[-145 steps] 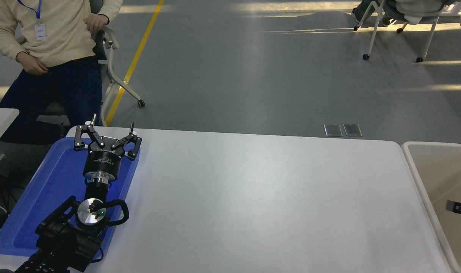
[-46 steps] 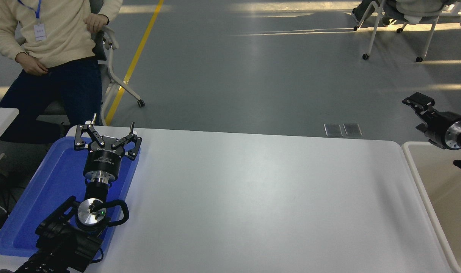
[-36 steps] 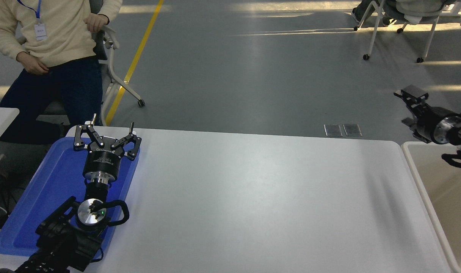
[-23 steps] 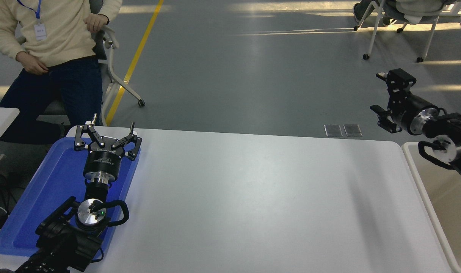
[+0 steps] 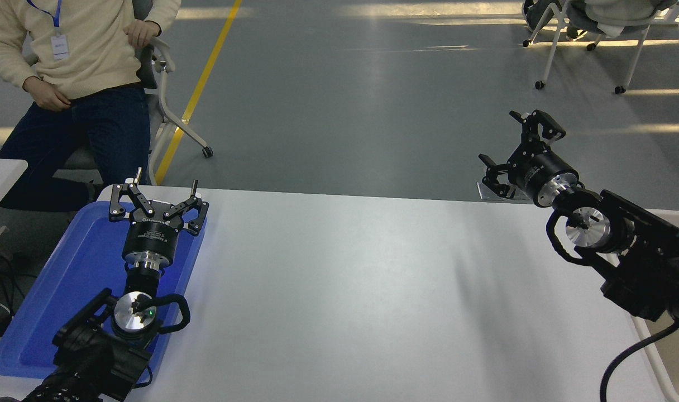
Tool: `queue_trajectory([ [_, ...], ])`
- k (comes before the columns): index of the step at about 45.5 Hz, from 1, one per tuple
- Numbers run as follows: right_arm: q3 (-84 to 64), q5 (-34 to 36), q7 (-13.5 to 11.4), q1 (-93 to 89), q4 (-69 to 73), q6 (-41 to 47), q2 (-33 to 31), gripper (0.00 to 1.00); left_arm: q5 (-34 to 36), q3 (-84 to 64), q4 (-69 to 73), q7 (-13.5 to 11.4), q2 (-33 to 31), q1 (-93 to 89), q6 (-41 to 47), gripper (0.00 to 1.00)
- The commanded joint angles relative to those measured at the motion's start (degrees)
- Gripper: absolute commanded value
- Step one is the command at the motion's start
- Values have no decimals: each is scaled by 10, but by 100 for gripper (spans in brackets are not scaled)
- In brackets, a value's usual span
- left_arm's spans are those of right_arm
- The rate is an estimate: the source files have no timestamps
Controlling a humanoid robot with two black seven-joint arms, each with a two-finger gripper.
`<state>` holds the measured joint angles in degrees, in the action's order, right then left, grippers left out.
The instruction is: Pick up paper ball place in dustbin
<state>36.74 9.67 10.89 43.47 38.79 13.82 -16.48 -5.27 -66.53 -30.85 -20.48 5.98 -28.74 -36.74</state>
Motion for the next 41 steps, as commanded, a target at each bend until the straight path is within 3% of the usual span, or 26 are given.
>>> queue_trajectory([
  [1, 47, 18, -1, -38, -7, 48, 38, 100, 0, 0, 0, 0, 0, 0, 0, 100],
  [17, 53, 69, -1, -60, -57, 123, 53, 100, 0, 0, 0, 0, 0, 0, 0, 100],
  [41, 50, 73, 2, -81, -57, 127, 61, 100, 0, 0, 0, 0, 0, 0, -1, 100],
])
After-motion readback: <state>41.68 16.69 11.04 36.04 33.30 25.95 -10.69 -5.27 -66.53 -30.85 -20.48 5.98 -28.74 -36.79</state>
